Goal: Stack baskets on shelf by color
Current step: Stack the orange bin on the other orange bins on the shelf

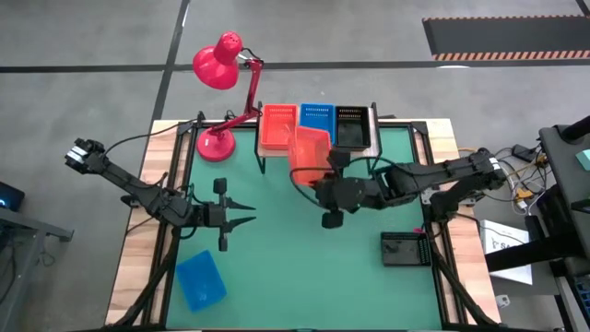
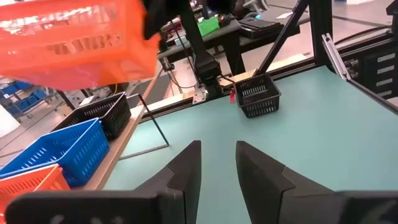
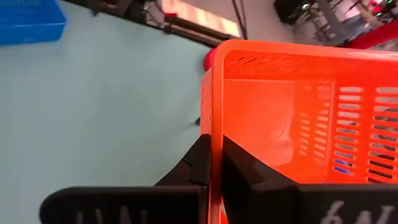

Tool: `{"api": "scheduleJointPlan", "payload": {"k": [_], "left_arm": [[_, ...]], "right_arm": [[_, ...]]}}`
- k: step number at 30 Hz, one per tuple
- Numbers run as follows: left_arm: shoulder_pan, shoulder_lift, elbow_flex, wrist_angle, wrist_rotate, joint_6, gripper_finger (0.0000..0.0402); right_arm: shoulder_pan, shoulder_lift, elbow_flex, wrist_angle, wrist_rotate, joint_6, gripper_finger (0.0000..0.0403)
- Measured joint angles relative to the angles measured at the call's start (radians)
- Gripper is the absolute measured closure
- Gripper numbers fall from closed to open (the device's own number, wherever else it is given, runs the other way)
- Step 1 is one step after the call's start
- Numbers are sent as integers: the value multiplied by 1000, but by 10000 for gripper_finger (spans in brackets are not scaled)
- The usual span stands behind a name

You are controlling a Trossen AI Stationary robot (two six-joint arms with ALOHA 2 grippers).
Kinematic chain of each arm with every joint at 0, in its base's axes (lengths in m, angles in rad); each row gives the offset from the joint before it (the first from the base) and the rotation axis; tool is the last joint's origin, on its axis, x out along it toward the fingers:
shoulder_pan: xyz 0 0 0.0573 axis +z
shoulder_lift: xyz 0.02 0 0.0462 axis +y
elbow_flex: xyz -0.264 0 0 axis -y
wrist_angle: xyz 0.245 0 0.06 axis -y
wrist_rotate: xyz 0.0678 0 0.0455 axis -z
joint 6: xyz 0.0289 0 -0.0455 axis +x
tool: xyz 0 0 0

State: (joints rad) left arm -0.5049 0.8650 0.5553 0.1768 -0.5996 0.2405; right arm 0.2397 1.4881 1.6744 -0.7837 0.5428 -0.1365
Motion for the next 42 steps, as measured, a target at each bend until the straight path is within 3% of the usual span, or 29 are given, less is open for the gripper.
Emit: {"api": "scheduleJointPlan", "payload": {"k": [12,19,42], "left_arm": [[0,0,2,34,0,9,317],[0,0,2,41,0,10,317],[1,0,2,51,0,9,317]], "right_arm": [[-188,69,69,162,-5,-153,391],[-304,109,73,222,-241,-140,391],[-414,232,73,295,-256,-152,390]]}}
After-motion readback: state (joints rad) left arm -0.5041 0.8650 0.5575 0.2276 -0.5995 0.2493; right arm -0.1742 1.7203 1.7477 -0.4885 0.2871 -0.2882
